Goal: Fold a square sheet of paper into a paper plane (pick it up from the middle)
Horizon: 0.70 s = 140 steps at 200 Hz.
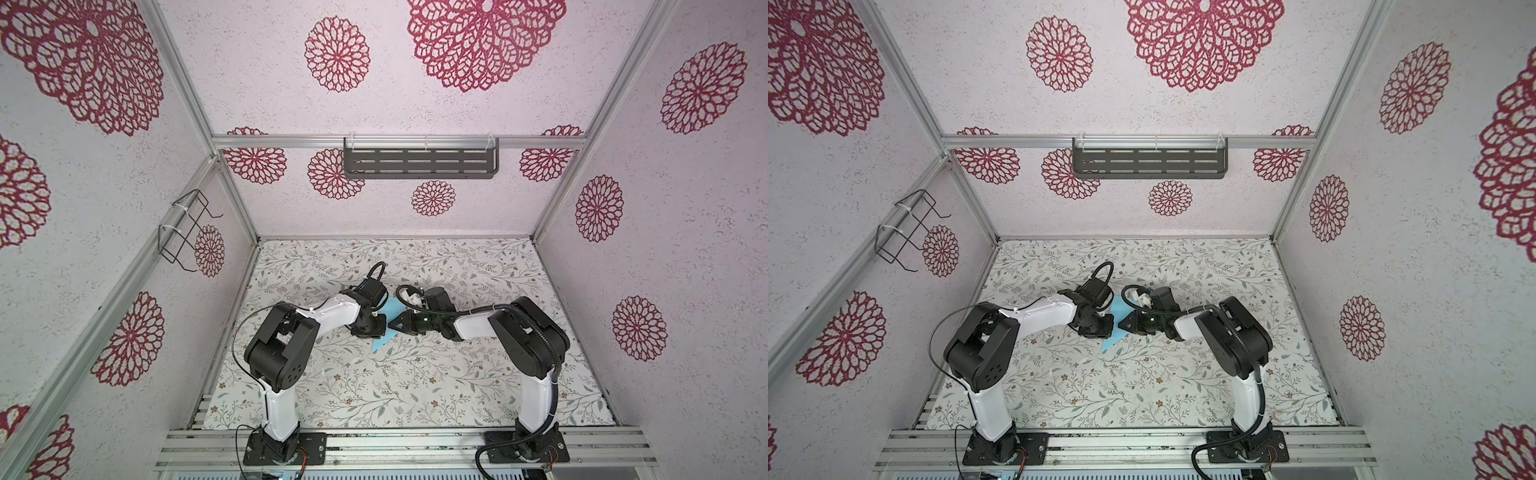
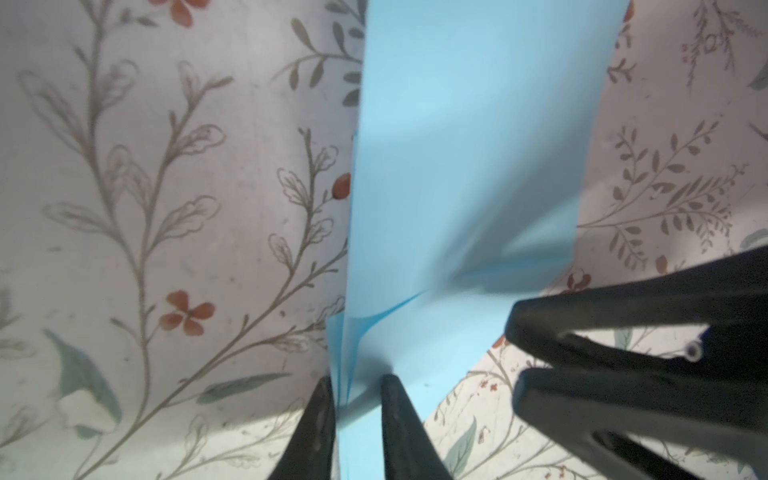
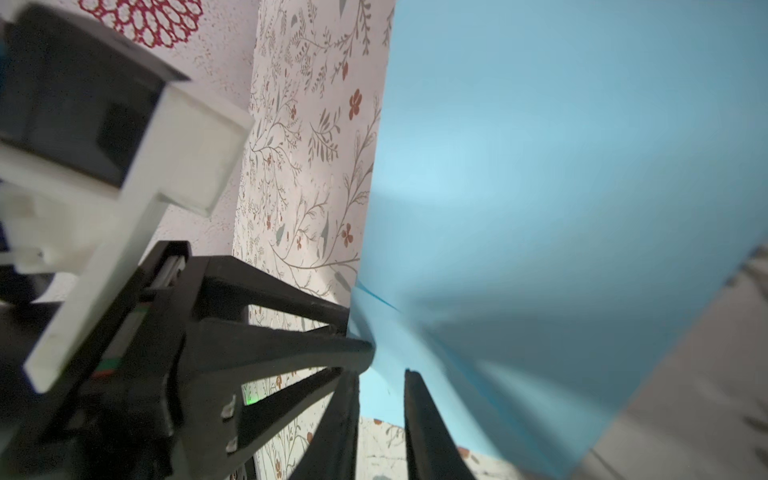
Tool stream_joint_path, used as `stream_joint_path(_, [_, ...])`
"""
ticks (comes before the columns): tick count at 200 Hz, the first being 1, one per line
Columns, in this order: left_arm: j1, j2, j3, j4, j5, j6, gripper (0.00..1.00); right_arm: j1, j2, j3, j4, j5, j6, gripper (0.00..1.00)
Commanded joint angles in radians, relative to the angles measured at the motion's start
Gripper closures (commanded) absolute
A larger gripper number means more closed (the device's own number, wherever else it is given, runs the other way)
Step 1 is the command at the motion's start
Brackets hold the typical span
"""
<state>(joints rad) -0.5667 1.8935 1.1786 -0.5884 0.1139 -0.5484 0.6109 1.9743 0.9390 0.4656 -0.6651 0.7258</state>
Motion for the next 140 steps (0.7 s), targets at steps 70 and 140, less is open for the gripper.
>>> stream_joint_path(70, [0.015, -0.193, -0.054, 0.068, -0.078, -0.129, 0.64, 0.005, 0.038, 0.002, -0.01, 0.047, 0.079, 0.79])
stream_joint_path(140, [-0.028, -0.112, -0.088, 0.209, -0.036, -0.199, 0.82, 0.006, 0.037, 0.0, 0.011, 0.04, 0.128, 0.79])
